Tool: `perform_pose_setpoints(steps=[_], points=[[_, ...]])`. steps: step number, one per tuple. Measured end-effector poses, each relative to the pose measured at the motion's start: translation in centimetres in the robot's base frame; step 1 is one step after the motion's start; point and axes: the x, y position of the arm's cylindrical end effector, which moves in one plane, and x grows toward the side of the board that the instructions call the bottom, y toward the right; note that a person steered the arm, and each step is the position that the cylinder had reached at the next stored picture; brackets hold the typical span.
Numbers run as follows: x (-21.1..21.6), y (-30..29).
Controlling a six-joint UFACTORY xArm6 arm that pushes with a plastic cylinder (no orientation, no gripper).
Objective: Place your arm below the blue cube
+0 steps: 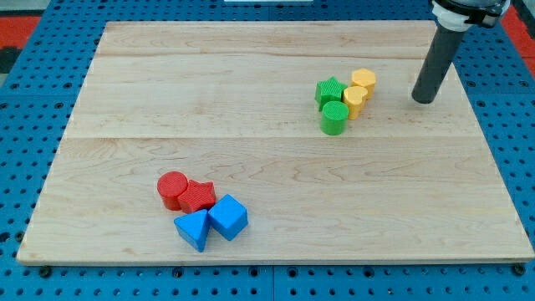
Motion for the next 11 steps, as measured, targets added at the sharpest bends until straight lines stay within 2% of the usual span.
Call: perform_pose_setpoints(steps=[3,4,5,7,8,11], points=[[0.0,0.2],[3.2,0.6],[9.0,0.7],[20.7,-7.9],[24.3,-13.4],[20.7,-31.0]])
